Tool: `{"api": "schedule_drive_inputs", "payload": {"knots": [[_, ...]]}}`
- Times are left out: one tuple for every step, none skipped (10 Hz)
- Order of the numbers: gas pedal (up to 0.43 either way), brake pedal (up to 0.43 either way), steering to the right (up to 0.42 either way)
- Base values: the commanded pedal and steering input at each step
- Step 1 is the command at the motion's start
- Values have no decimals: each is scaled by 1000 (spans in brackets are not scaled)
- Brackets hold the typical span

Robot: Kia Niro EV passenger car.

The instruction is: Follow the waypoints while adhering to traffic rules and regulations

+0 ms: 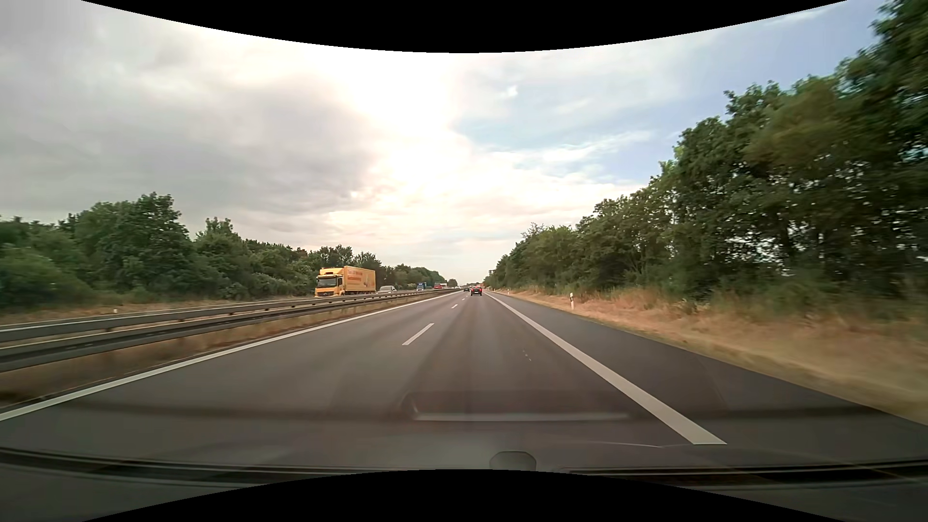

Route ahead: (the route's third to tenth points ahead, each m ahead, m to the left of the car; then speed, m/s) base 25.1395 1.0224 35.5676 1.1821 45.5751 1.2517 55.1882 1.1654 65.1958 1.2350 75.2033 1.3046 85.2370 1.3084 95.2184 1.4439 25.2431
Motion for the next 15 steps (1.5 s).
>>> {"api": "schedule_drive_inputs", "payload": {"knots": [[240, 0, -3], [248, 0, -3], [248, 0, -3], [248, 0, -3], [260, 0, -3], [260, 0, -3], [260, 0, -3], [260, 0, -2], [260, 0, -3], [260, 0, -3], [260, 0, -3], [260, 0, -3], [260, 0, -3], [260, 0, -4], [260, 0, -5]]}}
